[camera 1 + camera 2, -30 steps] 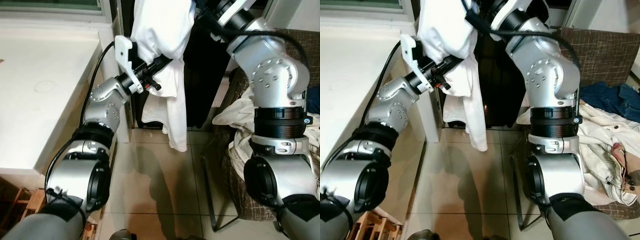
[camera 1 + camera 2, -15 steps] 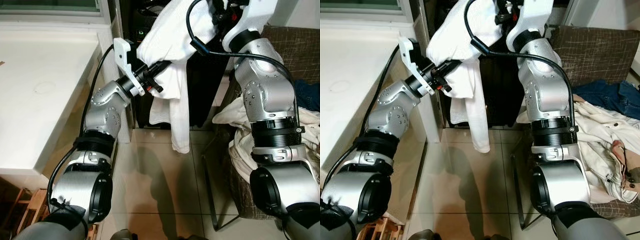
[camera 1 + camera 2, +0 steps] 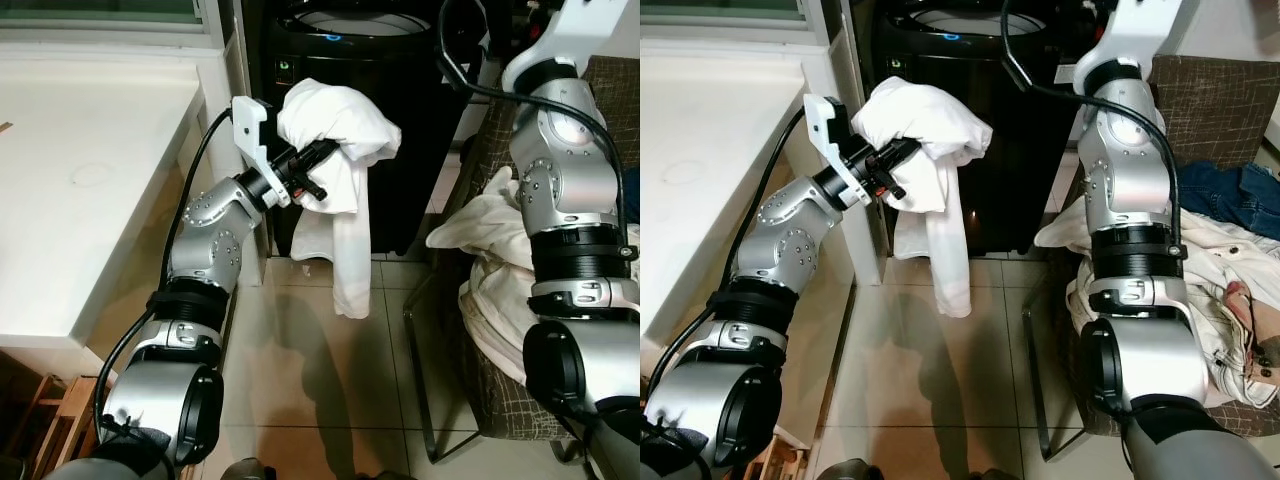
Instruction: Clothes washing
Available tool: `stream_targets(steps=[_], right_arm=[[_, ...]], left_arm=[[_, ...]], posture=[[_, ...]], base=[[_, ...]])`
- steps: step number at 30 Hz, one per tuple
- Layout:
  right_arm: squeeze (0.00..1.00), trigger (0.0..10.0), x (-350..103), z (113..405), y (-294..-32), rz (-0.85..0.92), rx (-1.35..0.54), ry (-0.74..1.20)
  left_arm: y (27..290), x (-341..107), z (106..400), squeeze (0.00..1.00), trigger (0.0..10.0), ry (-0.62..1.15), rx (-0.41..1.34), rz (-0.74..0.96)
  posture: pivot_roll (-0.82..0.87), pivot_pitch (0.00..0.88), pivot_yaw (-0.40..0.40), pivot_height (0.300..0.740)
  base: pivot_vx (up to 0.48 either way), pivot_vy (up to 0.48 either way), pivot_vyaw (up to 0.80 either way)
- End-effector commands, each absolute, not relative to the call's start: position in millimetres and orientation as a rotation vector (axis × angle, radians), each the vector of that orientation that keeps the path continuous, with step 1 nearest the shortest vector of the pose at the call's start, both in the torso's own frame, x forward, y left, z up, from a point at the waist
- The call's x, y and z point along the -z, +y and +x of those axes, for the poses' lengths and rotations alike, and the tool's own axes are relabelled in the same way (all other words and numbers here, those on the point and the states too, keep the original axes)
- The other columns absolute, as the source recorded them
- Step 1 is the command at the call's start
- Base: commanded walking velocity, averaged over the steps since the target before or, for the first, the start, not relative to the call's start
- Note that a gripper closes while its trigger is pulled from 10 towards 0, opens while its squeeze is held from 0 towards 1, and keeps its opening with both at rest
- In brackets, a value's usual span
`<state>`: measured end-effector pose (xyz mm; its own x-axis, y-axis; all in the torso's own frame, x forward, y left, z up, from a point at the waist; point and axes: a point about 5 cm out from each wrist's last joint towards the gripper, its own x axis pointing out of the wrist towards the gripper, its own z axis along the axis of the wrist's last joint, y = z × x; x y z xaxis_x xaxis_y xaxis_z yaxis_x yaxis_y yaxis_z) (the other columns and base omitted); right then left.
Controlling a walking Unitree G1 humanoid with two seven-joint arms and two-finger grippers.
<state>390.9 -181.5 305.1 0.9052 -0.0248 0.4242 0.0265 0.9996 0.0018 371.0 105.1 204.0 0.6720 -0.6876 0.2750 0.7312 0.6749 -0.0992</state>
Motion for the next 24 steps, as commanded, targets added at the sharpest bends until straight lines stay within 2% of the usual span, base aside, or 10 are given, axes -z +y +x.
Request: stream_targets(steps=[1,2,4,5,6,7,15,18,21,24], right_arm=[[0.85,10.0,-289.1,392.8,-189.4,-0.008,0.056,-0.373],[0.0,10.0,-270.2,391.0,-192.4,-0.019,0.065,-0.322],[0.0,10.0,-248.8,387.2,-194.3,-0.037,0.072,-0.273],[0.0,10.0,-221.7,380.8,-193.8,-0.035,0.075,-0.217],[0.0,10.0,-203.9,375.8,-193.1,-0.032,0.077,-0.182],[0.0,10.0,-188.2,370.9,-190.7,-0.033,0.079,-0.153],[0.0,10.0,-172.8,355.9,-179.0,-0.066,0.075,-0.251],[0.0,10.0,-154.6,347.1,-180.8,0.011,0.106,-0.177],[0.0,10.0,-144.1,350.0,-157.8,0.034,-0.039,-0.076],[0.0,10.0,-144.1,350.7,-155.7,0.027,-0.038,-0.072]], left_arm=[[105.5,-201.2,370.9,0.0,0.0,-0.209,0.762,-0.181],[111.1,-192.6,368.8,0.0,0.0,-0.176,0.687,-0.16],[119.1,-185.4,365.0,0.0,0.0,-0.149,0.601,-0.124],[128.9,-180.9,358.8,0.0,3.3,-0.135,0.509,-0.074],[135.5,-178.9,354.0,0.0,3.3,-0.13,0.447,-0.039],[139.8,-178.9,349.9,0.0,10.0,-0.136,0.407,-0.01],[140.4,-185.5,348.0,0.0,10.0,-0.201,0.348,0.095],[134.0,-191.3,343.2,0.0,10.0,-0.241,0.361,0.146],[130.5,-184.9,339.6,0.0,10.0,-0.216,0.36,0.09],[127.9,-179.6,338.0,0.0,10.0,-0.2,0.366,0.098]], posture=[[-0.12,0.0,0.007,0.74],[-0.12,0.0,0.009,0.74],[-0.12,0.0,0.01,0.74],[-0.12,0.0,0.01,0.74],[-0.12,0.0,0.01,0.74],[-0.11,0.0,0.006,0.74],[-0.09,0.0,-0.009,0.74],[-0.09,0.0,-0.012,0.74],[-0.1,0.0,-0.006,0.74],[-0.1,0.0,-0.006,0.74]], base=[[0.0,0.0,0.0],[0.0,0.0,0.0],[0.0,0.0,0.0],[0.0,0.0,0.0],[0.0,0.0,0.0],[0.0,0.0,0.0],[0.0,0.0,0.0],[0.0,0.0,0.0],[0.0,0.0,0.0],[0.368,0.308,0.0]])
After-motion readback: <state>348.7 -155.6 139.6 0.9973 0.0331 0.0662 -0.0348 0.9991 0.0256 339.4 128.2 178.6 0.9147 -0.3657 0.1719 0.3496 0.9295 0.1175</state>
